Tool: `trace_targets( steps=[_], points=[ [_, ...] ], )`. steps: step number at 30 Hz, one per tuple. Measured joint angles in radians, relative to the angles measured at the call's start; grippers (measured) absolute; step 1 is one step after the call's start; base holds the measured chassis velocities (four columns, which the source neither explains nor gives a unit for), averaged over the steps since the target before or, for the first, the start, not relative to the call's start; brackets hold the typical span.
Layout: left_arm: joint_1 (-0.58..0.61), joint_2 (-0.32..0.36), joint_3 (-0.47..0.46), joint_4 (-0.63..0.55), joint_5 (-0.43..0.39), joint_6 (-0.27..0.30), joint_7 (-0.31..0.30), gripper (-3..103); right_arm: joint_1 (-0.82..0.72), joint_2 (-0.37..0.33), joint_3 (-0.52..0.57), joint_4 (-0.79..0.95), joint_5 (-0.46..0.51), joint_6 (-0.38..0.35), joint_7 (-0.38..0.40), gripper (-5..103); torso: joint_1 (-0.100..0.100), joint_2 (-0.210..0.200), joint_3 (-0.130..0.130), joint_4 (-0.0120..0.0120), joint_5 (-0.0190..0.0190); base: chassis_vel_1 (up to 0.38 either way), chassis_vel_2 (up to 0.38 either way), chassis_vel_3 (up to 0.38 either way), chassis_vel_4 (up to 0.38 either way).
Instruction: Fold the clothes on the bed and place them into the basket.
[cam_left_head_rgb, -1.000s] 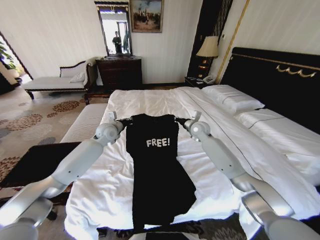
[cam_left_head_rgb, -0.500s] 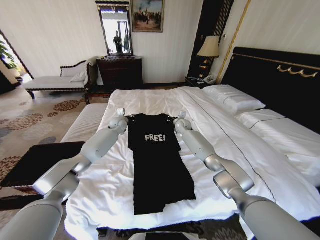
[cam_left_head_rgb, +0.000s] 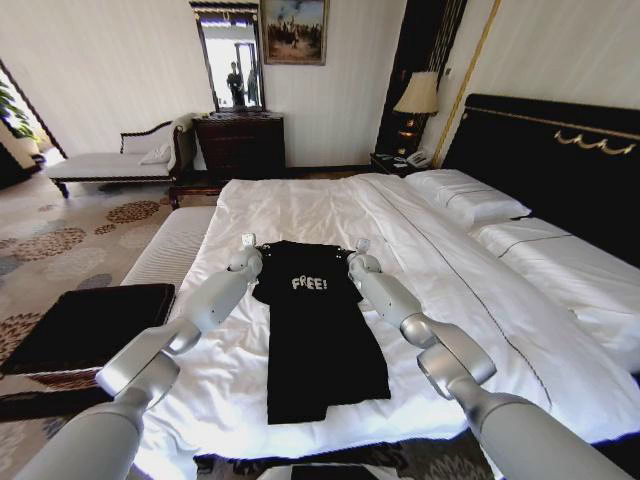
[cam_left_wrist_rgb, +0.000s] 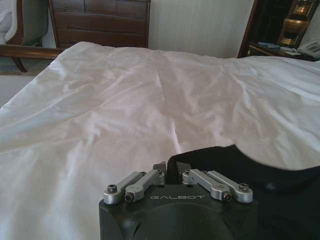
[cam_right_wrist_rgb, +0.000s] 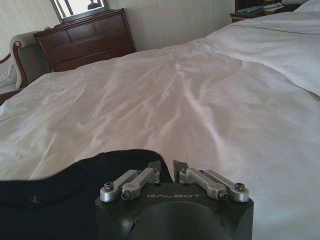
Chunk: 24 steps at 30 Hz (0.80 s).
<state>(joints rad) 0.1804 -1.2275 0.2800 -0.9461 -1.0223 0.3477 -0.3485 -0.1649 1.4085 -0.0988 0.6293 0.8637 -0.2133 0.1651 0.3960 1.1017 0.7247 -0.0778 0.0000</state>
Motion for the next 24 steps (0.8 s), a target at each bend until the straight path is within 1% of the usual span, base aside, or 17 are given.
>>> trace_targets(
  steps=[1,3,4,5,7,9,10,11,13,14,17,18,19,20,21,22,24],
  points=[
    [0.001,-0.001,-0.002,-0.002,0.000,0.000,-0.004,16,-0.001,0.002,0.000,0.000,-0.004,0.003,0.001,17,0.000,0.000,0.000,0.0000,-0.0001,0.000,0.000,0.000,0.000],
    [0.004,-0.002,-0.008,-0.008,-0.001,0.001,-0.016,26,-0.003,0.006,0.001,0.001,-0.015,0.014,0.011,28,0.000,0.000,0.000,0.0000,0.0000,0.000,0.000,0.000,0.000],
    [0.005,0.000,-0.009,-0.012,-0.002,0.003,-0.018,32,-0.003,0.006,0.002,0.005,-0.020,0.016,0.015,28,0.000,0.000,0.000,-0.0001,0.0000,0.000,0.000,0.000,0.000],
    [0.006,0.006,-0.010,-0.017,-0.003,0.007,-0.018,37,-0.003,0.004,0.000,0.013,-0.025,0.016,0.020,34,0.000,0.000,0.000,-0.0002,0.0000,0.000,0.000,0.000,0.000],
    [0.010,0.020,-0.010,-0.030,-0.006,0.016,-0.018,37,-0.006,-0.003,-0.004,0.029,-0.027,0.015,0.026,39,0.000,0.000,0.000,-0.0002,0.0000,0.000,0.000,0.000,0.000],
    [0.028,0.056,-0.012,-0.065,-0.010,0.025,-0.017,48,-0.028,-0.036,-0.018,0.101,-0.004,0.002,0.050,50,0.000,0.000,0.000,0.0002,0.0000,0.000,0.000,0.000,0.000],
    [0.028,0.056,-0.012,-0.065,-0.010,0.025,-0.017,48,-0.028,-0.036,-0.018,0.101,-0.004,0.002,0.050,50,0.000,0.000,0.000,0.0002,0.0000,0.000,0.000,0.000,0.000],
    [0.035,0.065,-0.016,-0.078,-0.010,0.025,-0.018,54,-0.037,-0.047,-0.021,0.128,0.007,-0.003,0.058,50,0.000,0.000,0.000,0.0002,-0.0001,0.000,0.000,0.000,0.000],
    [0.085,0.109,-0.048,-0.165,-0.009,0.021,-0.024,64,-0.081,-0.098,-0.028,0.241,0.053,-0.024,0.092,61,0.000,0.000,0.000,0.0002,0.0001,0.000,0.000,0.000,0.000],
    [0.085,0.109,-0.048,-0.165,-0.009,0.021,-0.024,64,-0.081,-0.098,-0.028,0.241,0.053,-0.024,0.092,61,0.000,0.000,0.000,0.0002,0.0001,0.000,0.000,0.000,0.000],
    [0.190,0.176,-0.098,-0.335,-0.010,0.007,-0.034,76,-0.164,-0.187,-0.019,0.381,0.098,-0.051,0.111,78,0.000,0.000,0.000,0.0008,0.0000,0.000,0.000,0.000,0.000],
    [0.254,0.210,-0.126,-0.435,-0.022,0.000,-0.039,81,-0.222,-0.243,0.003,0.460,0.120,-0.068,0.118,83,0.000,0.000,0.000,0.0000,0.0003,0.000,0.000,0.000,0.000],
    [0.254,0.210,-0.126,-0.435,-0.022,0.000,-0.039,81,-0.222,-0.243,0.003,0.460,0.120,-0.068,0.118,83,0.000,0.000,0.000,0.0000,0.0003,0.000,0.000,0.000,0.000],
    [0.312,0.239,-0.156,-0.505,-0.028,-0.006,-0.042,86,-0.271,-0.285,0.031,0.528,0.140,-0.081,0.128,88,0.000,0.000,0.000,-0.0008,-0.0001,0.000,0.000,0.000,0.000],
    [0.362,0.266,-0.182,-0.563,-0.033,-0.010,-0.042,91,-0.310,-0.314,0.056,0.585,0.156,-0.091,0.137,88,0.000,0.000,0.000,-0.0012,-0.0001,0.000,0.000,0.000,0.000],
    [0.418,0.295,-0.213,-0.624,-0.039,-0.012,-0.041,96,-0.351,-0.341,0.084,0.641,0.168,-0.099,0.146,93,0.000,0.000,0.000,-0.0012,0.0000,0.000,0.000,0.000,0.000],
    [0.532,0.356,-0.275,-0.741,-0.035,-0.022,-0.031,98,-0.435,-0.387,0.140,0.745,0.175,-0.106,0.151,99,0.000,0.000,0.000,0.0000,0.0002,0.000,0.000,0.000,0.000]
  ],
)
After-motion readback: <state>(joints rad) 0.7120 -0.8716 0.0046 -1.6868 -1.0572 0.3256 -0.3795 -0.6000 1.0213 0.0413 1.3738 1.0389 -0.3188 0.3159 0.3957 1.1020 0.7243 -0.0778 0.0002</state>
